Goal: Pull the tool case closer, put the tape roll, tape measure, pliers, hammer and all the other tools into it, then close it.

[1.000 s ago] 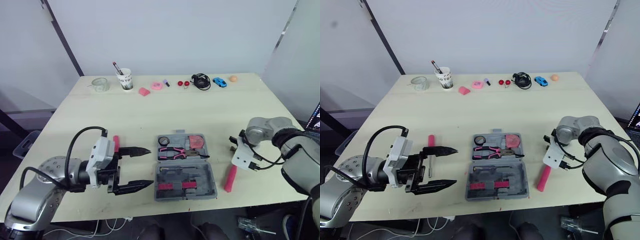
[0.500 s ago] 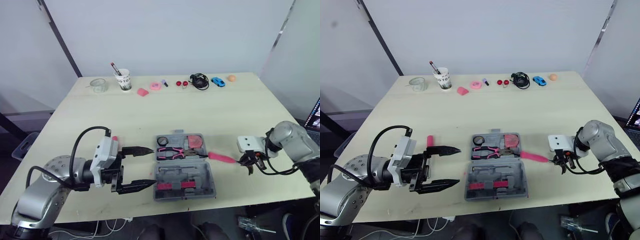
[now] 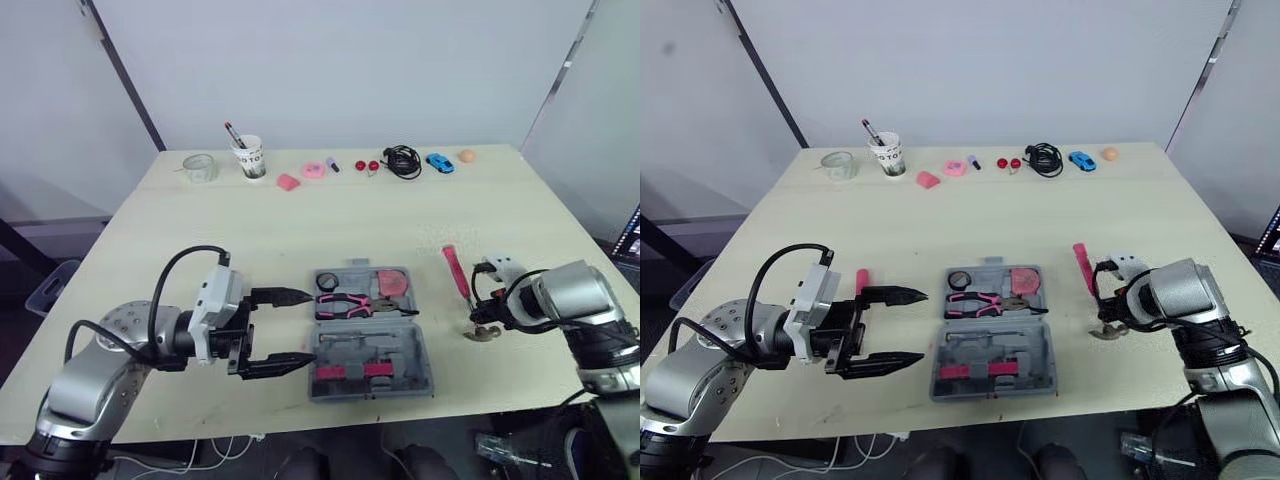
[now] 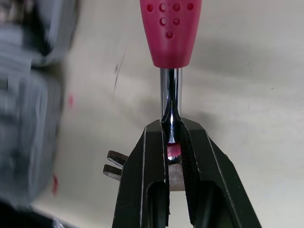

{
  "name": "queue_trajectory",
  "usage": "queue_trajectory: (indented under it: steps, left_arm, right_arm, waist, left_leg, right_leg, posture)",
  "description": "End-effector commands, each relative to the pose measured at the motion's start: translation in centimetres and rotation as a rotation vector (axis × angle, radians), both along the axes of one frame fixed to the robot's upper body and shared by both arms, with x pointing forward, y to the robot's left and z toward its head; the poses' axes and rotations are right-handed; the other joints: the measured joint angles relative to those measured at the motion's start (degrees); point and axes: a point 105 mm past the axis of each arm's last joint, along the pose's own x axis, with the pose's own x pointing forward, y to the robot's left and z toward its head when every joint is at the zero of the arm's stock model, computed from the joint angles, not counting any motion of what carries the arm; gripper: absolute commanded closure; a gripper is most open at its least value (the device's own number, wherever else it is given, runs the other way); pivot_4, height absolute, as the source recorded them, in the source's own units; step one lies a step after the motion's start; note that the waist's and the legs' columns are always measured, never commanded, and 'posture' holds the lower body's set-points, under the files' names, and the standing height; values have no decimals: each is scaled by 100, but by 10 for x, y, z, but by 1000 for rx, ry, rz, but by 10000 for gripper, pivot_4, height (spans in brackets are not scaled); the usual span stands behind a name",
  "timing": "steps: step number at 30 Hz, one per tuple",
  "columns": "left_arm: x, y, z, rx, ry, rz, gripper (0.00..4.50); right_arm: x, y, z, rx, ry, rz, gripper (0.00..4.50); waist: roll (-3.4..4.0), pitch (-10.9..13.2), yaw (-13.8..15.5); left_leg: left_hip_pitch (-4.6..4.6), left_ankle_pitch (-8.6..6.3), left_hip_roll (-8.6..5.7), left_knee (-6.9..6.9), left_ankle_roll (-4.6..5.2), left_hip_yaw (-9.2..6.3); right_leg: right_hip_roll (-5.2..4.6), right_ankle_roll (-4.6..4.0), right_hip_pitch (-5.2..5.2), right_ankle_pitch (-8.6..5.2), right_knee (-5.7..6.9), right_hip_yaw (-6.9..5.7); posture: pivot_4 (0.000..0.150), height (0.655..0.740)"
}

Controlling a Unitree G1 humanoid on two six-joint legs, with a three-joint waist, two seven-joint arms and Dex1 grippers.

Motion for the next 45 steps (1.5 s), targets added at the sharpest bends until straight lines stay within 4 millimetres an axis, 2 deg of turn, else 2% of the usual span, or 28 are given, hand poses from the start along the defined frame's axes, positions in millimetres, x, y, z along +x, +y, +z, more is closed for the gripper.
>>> queue_trajectory:
  steps: [1,6,8,10,11,14,18,21,25,36,40,45]
  left_arm:
    - [1,-1,4,2,-26,-12,0]
    - [1,-3,5,0,-27,-17,0]
    - [0,-3,5,1,-27,-16,0]
    - [0,-2,5,4,-27,-14,0]
    - [0,-2,5,4,-26,-12,0]
    - [-1,-2,4,4,-24,-10,0]
    - [-1,-3,5,-1,-29,-7,0]
    - [-1,-3,6,-6,-30,-5,0]
    - [-1,-3,6,-10,-27,-8,0]
    - [0,-1,10,-5,-29,-25,0]
    - [2,-2,11,1,-34,-36,0]
    - [3,-3,12,2,-36,-49,0]
  right_arm:
    - [0,-11,2,-48,-25,-47,44873]
    - [0,0,-2,-57,-21,-17,44873]
    - [1,0,-1,-62,-26,-16,35811]
    - [1,0,0,-57,-29,-18,30470]
    - [2,1,0,-47,-32,-26,24421]
    - [2,2,3,-18,-48,-27,11689]
    - [4,1,11,11,-144,-2,11689]
    - [2,-5,10,-18,-182,17,11689]
    - [7,-9,11,77,-449,19,11689]
    - [-7,-2,-22,111,-697,22,11689]
    - [-11,0,-42,101,-685,7,11689]
    - [-10,2,-56,95,-683,-27,11689]
  waist:
    - [-1,0,24]
    - [-1,0,-22]
    - [0,0,-29]
    - [-1,0,-30]
    - [-1,0,-30]
    - [-1,0,-29]
    - [-1,-1,-19]
    - [-2,-1,-12]
    - [-19,-11,-3]
    - [-17,-10,-31]
    - [-18,-11,-23]
    - [-18,-11,-28]
  left_leg:
    - [-4,0,-2,0,0,-3]
    - [-5,0,-3,0,1,-9]
    - [-4,0,-3,0,1,-11]
    - [-3,0,-2,-1,1,-12]
    - [-3,0,-2,-1,1,-12]
    - [-4,0,-2,-1,1,-11]
    - [-4,0,-1,-1,1,-12]
    - [-5,0,-1,-1,1,-14]
    - [-5,0,-1,-2,1,-17]
    - [4,0,1,-1,1,-15]
    - [3,0,1,-1,1,-14]
    - [4,0,1,0,1,-13]
  right_leg:
    - [-1,0,0,0,-2,-2]
    - [0,6,0,2,-3,-1]
    - [1,6,0,3,-2,-3]
    - [2,6,0,3,-1,-4]
    - [2,6,0,3,-1,-3]
    - [1,7,0,3,-2,-3]
    - [1,7,1,3,-2,-3]
    - [1,8,2,3,-4,-5]
    - [1,9,4,3,-5,-8]
    - [2,11,8,4,0,-6]
    - [2,11,8,3,-1,-6]
    - [2,11,8,4,0,-4]
  posture:
    - [1500,7400]
    - [1500,7400]
    - [1500,7400]
    - [1500,7400]
    - [1500,7400]
    - [1500,7400]
    - [1500,7400]
    - [1500,7400]
    - [1500,7400]
    - [1500,7400]
    - [1500,7400]
    - [1500,7400]
